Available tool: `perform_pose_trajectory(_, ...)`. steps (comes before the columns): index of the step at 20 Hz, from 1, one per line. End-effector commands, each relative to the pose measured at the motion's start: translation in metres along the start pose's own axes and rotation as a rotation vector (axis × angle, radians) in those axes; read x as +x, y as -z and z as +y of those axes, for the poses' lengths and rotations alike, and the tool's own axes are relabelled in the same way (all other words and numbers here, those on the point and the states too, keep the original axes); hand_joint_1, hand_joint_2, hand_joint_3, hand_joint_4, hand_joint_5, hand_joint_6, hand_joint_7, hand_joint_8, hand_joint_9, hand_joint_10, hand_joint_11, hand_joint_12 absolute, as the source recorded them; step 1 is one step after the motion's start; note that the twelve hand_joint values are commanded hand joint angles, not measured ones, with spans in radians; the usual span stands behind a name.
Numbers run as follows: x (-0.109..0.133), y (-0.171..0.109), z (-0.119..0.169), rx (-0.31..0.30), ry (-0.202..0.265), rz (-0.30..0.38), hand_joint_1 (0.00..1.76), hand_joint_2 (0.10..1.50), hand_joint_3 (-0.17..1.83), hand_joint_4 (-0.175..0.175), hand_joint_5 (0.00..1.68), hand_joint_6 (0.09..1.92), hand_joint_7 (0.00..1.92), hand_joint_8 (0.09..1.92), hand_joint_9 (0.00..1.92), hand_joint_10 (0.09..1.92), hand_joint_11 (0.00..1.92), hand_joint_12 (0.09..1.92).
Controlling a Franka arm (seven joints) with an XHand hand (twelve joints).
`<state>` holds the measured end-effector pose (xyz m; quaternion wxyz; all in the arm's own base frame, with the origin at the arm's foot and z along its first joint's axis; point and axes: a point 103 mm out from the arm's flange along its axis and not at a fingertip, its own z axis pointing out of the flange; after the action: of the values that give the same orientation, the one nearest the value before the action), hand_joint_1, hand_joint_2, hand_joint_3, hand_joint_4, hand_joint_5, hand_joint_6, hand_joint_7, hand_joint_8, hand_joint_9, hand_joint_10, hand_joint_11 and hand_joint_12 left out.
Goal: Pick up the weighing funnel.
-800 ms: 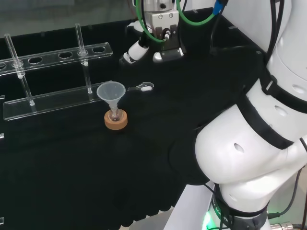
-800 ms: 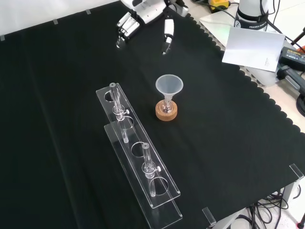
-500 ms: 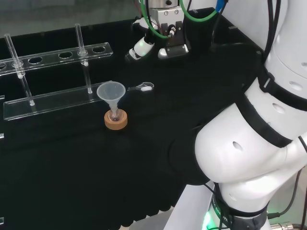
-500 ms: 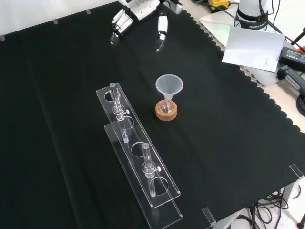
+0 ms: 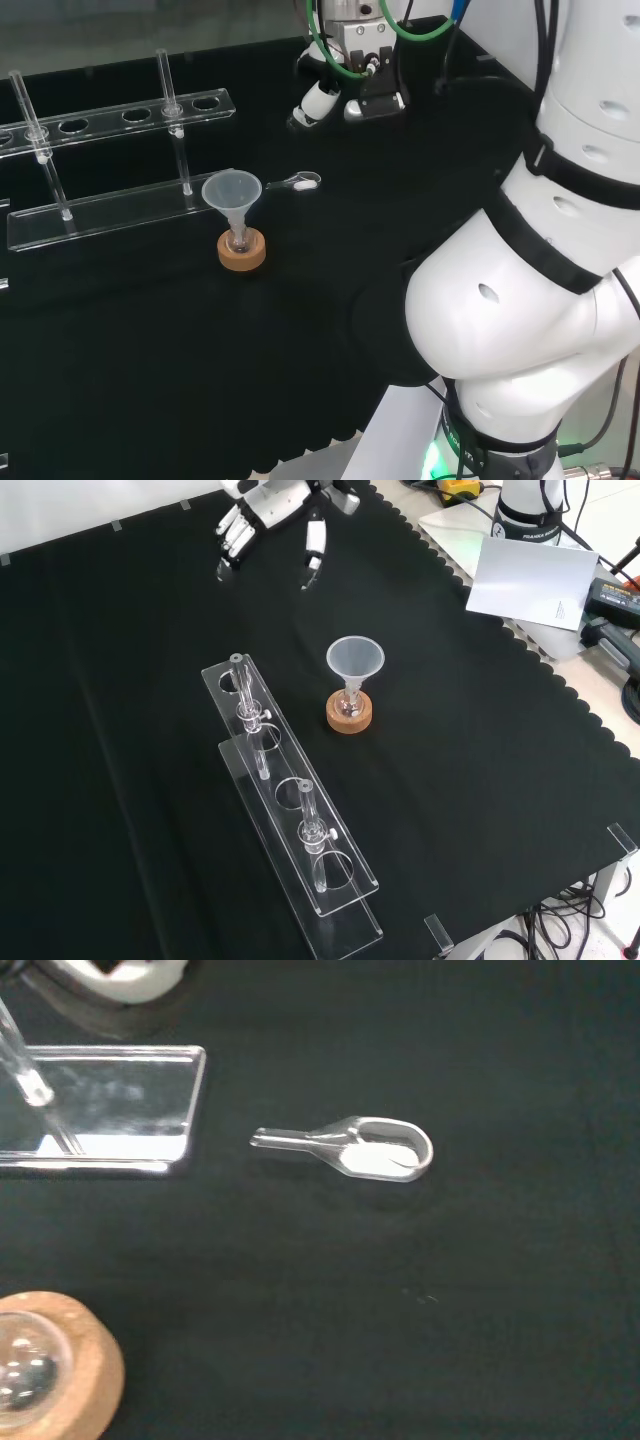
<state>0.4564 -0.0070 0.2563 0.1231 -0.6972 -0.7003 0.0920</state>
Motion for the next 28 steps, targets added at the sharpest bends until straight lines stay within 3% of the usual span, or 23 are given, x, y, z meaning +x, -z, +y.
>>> perform_pose_trajectory(1,-0.029,-0.026,0.047,0.036,-0.014,-0.008,0.82,0.66,0.40,-0.046,0.48,0.09,0.32,0.69,0.52,0.63,0.26,1.36)
perform_pose_trajectory(11,-0.020,-0.071,0.100,0.091,0.034,-0.093,0.85,0.63,0.45,-0.043,0.54,0.09,0.37,0.68,0.59,0.59,0.31,1.34)
perform_pose_trajectory(21,-0.020,-0.100,0.119,0.129,0.041,-0.144,0.85,0.61,0.50,-0.042,0.56,0.09,0.38,0.68,0.61,0.57,0.33,1.33)
perform_pose_trajectory(28,-0.018,-0.114,0.124,0.159,0.052,-0.144,0.86,0.61,0.50,-0.042,0.56,0.09,0.39,0.68,0.62,0.57,0.33,1.33)
